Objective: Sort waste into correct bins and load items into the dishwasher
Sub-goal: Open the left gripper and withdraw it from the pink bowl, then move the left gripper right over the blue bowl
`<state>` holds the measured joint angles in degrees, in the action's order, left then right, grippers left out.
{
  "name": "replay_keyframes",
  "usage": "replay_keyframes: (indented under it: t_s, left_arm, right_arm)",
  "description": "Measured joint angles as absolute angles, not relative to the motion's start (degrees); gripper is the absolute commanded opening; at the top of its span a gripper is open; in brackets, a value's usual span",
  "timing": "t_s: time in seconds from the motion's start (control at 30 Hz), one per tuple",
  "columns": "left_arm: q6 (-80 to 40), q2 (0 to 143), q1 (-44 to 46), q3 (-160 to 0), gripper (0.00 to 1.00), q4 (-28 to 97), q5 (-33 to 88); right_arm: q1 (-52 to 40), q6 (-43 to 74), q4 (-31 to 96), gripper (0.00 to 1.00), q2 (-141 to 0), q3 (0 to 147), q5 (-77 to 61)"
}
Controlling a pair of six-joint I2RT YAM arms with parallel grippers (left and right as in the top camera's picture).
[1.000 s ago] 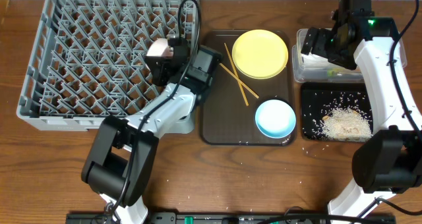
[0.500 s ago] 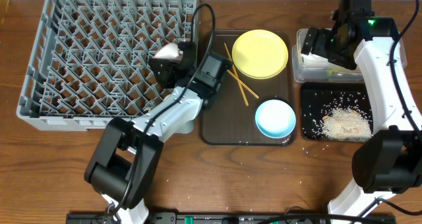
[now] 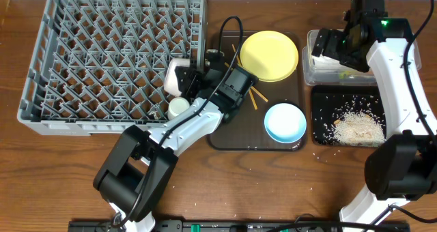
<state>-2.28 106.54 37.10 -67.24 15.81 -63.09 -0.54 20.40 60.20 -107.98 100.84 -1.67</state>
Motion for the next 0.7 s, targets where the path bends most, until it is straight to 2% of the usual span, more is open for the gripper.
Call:
replay_keyframes:
  t_s: [0.3,0.7]
  left_arm:
    - [-3.53,105.3,37.1,-67.33,0.59,16.1,-56.16]
    - [-12.91,86.74,37.1,-68.82,0.59,22.24,-24.1]
  right_arm:
    - [-0.54,20.4,60.2,0.99,-107.98,100.84,-1.69]
    - [-0.54,20.4,60.2,0.99,-107.98,100.84,-1.69]
